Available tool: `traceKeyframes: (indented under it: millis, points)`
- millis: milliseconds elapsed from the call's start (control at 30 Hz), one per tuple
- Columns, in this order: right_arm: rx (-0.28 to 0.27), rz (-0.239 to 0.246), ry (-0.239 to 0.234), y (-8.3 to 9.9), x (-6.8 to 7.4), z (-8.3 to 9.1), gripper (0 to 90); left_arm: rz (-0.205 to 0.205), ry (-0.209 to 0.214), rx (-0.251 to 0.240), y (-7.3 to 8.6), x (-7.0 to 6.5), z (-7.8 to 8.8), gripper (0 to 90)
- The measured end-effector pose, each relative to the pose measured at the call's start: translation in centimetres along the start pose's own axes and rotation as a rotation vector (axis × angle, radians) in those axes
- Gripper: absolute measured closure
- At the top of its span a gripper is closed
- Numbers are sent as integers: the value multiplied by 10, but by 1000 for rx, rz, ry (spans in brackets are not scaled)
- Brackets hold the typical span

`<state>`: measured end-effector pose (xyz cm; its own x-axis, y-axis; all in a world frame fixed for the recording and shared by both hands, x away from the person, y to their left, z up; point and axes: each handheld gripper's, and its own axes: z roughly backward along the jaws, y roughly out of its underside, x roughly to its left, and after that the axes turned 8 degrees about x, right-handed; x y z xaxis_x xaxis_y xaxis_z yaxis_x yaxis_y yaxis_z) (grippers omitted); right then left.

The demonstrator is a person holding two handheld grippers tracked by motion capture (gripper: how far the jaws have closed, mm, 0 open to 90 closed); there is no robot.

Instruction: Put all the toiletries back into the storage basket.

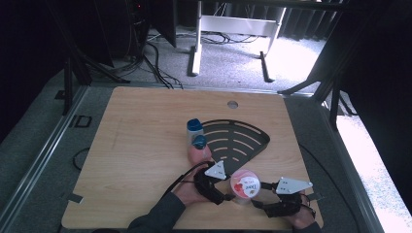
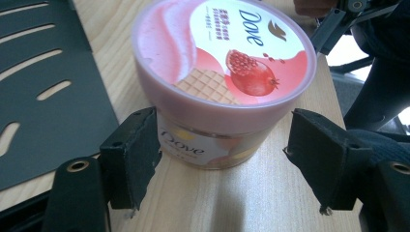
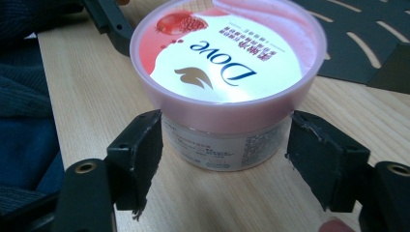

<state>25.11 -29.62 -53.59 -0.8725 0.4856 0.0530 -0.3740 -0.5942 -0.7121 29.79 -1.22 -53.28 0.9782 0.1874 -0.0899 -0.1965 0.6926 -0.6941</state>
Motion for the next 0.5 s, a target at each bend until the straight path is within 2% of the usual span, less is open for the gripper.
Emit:
traceKeyframes:
  millis: [233,333,500]
  points:
    - [15,18,20,-2,0,-4,239,-29,-43,8,-2,-4,-7,231]
    - [35,25,34,-4,1,-9,194,-31,-56,9,-2,-5,-9,214]
    - [15,25,39,-4,1,-7,201,-32,-83,10,-4,-7,-12,199]
